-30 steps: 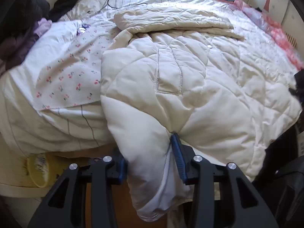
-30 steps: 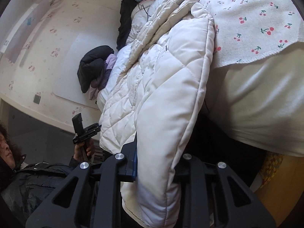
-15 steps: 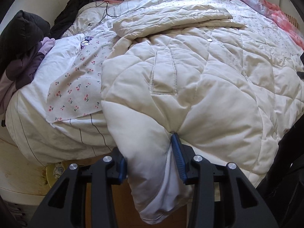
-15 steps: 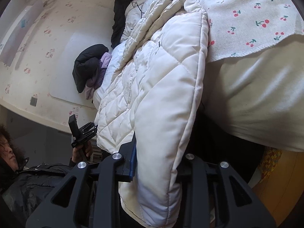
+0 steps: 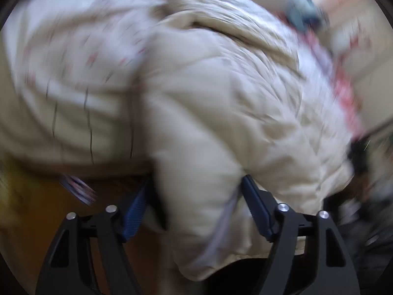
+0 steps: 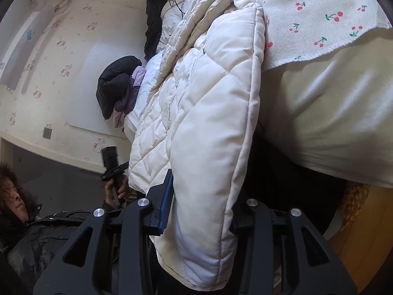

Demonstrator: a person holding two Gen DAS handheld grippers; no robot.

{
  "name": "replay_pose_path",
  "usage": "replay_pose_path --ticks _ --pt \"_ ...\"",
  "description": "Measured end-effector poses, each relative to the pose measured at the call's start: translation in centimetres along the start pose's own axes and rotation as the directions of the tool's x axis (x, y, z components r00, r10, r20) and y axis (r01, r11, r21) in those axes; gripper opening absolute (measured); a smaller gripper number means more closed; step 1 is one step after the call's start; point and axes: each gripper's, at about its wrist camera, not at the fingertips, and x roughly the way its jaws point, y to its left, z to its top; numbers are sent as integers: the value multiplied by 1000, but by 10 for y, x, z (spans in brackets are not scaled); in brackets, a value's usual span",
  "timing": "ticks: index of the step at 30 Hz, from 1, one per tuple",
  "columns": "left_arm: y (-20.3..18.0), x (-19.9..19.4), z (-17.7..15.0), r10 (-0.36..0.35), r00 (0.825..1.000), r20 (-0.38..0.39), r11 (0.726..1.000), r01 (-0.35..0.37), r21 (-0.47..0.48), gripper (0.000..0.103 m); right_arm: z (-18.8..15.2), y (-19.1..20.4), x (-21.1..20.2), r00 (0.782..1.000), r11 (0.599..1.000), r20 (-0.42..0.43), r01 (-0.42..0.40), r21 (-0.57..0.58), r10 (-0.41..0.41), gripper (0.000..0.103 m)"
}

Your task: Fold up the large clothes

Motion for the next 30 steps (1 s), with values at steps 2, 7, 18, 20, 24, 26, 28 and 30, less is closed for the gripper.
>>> replay_pose_path --ticks 2,7,18,20,24,26,28,30 --pt "24 1 -5 -110 994 13 989 110 -103 81 -2 0 -1 1000 1000 0 -4 -4 4 36" --pt "43 18 -21 -284 959 14 934 280 -222 82 -2 6 -1 1000 1000 -3 -12 -24 12 33" --pt "0 -36 9 -325 944 63 936 331 -117 15 12 72 1 993 984 96 -56 -169 73 14" --pt "-10 -53 16 -319 944 79 941 325 -92 14 14 81 -2 987 979 121 -83 -185 107 14" --pt "-25 -70 17 -336 936 105 937 344 -64 13 15 94 -18 974 967 160 -126 -223 163 13" --pt "-26 -66 12 -344 935 88 936 349 -48 14 13 92 -22 976 966 149 -120 -228 156 13" --pt "-9 -53 10 -365 931 35 929 366 -62 14 13 80 -22 985 974 121 -97 -206 123 14" --pt "8 -25 3 -379 924 -37 921 374 -107 18 11 64 -14 995 983 59 -72 -166 83 15"
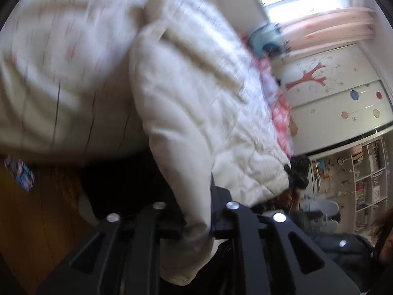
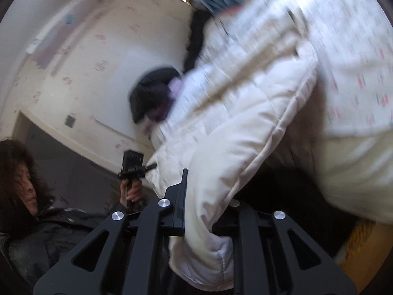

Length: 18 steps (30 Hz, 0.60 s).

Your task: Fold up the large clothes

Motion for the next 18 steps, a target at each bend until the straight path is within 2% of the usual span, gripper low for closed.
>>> replay_pose_path --ticks 2,4,6,9,11,13,14,16,18 --pt "27 14 -6 -17 999 -44 998 15 -61 40 -10 -21 8 998 998 -58 43 52 -40 19" --pt "46 25 -17 -52 997 -51 994 46 -103 52 -19 -39 8 997 994 -72 30 108 -22 26" --pt "56 33 -29 -90 995 -49 988 83 -130 56 -26 -49 6 998 990 -57 4 142 4 27" --pt "58 45 -34 -84 995 -54 986 75 -147 59 -29 -54 6 999 987 -23 -34 156 38 27" --pt "53 45 -32 -35 999 -18 988 32 -152 59 -30 -56 8 999 986 5 -49 160 49 27" --pt "48 40 -26 -13 1000 12 986 14 -163 41 -31 -55 11 997 985 47 -60 160 53 20" --pt "41 36 -25 3 1000 26 988 1 -156 36 -31 -54 13 996 985 69 -69 155 59 19" --pt "28 29 -22 21 998 59 991 -13 -135 19 -31 -49 13 989 984 123 -104 141 87 15" --pt "11 14 -20 14 994 111 994 -2 -107 16 -29 -40 10 978 983 172 -139 116 118 14"
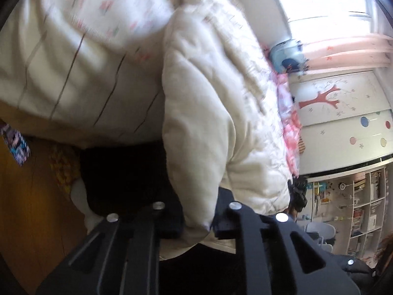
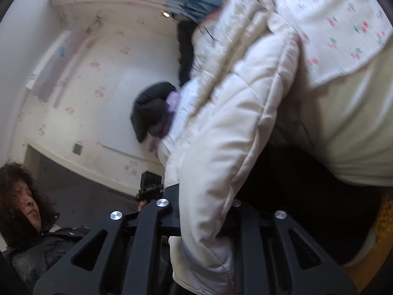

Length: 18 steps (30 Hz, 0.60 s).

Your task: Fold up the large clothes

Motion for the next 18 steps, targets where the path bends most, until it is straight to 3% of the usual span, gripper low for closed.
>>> replay_pose_path --ticks 6,12,18 --pt "-53 -44 0 -102 990 97 991 93 94 13 7 33 -11 990 990 76 -116 -85 122 13" --pt "-74 -61 -9 -148 986 81 978 134 162 13 6 46 -21 983 979 74 -159 -128 170 13" --pt "-33 -47 -7 -146 988 50 989 144 34 13 -2 13 -20 992 993 45 -115 -37 116 13"
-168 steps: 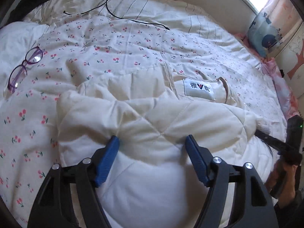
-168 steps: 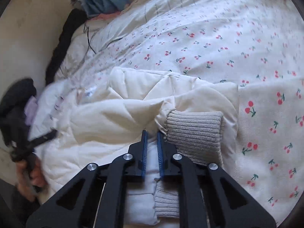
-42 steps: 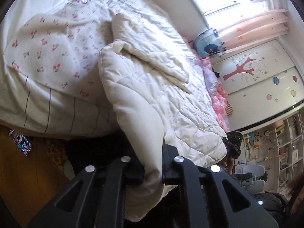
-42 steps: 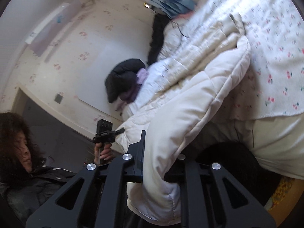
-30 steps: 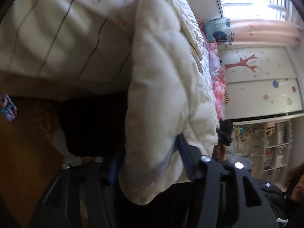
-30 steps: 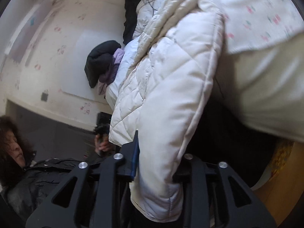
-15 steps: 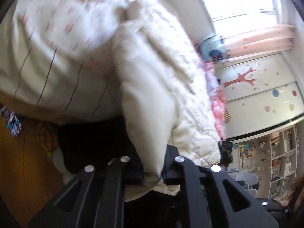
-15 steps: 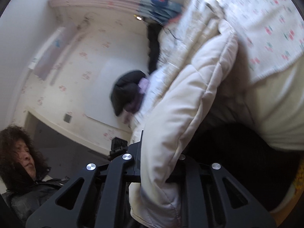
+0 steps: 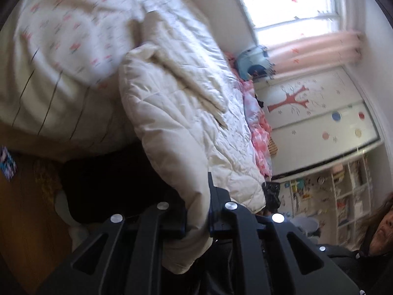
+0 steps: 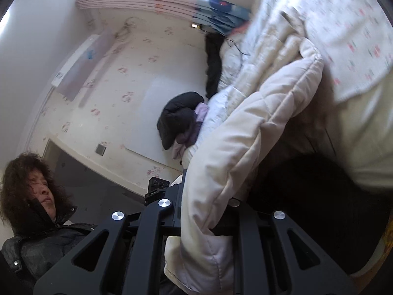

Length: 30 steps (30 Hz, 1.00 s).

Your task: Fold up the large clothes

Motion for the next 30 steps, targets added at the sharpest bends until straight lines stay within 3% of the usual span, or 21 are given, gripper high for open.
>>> replay_pose_path --ticks 4,7,15,25,30 --pt "0 -8 9 -43 997 58 999 45 -29 13 16 -5 0 997 998 34 -70 4 70 13" --pt "-12 -10 33 -101 986 132 995 103 -10 13 46 4 10 991 992 60 -119 -35 121 13" --pt "-37 -8 131 -201 928 313 979 202 31 13 141 16 43 975 978 125 -168 -127 183 13" --pt "-32 11 217 -202 899 388 975 222 -6 13 218 12 66 975 984 181 -102 -143 127 13" --pt "-30 36 280 -178 891 417 977 209 -29 13 272 -4 92 972 994 231 -15 -110 40 13"
